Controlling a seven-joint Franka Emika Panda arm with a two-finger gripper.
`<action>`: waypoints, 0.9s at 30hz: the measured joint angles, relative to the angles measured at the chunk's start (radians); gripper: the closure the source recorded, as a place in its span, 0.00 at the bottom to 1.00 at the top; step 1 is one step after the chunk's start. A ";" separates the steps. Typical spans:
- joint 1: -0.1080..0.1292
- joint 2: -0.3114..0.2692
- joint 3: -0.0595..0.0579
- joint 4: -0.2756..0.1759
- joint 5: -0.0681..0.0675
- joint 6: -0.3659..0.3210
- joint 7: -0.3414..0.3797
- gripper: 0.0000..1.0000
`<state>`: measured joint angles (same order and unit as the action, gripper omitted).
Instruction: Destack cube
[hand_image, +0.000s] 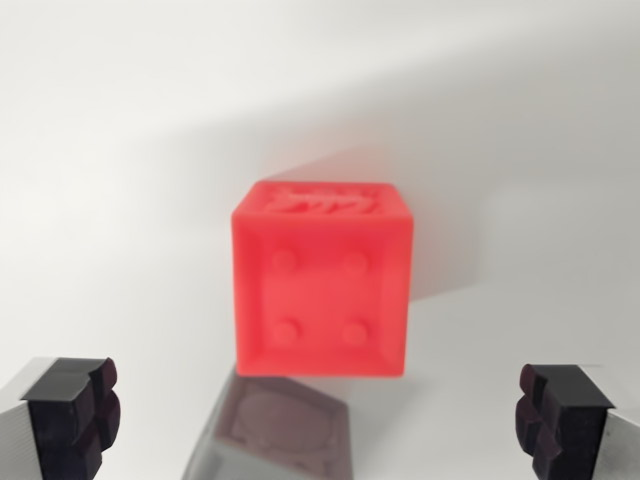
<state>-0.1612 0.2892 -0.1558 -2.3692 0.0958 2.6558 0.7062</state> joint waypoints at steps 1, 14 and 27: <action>0.001 -0.006 -0.001 -0.001 -0.002 -0.005 0.001 0.00; 0.005 -0.143 -0.013 0.000 -0.051 -0.141 0.036 0.00; 0.005 -0.250 -0.014 0.028 -0.082 -0.273 0.058 0.00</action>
<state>-0.1565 0.0392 -0.1698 -2.3410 0.0133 2.3832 0.7646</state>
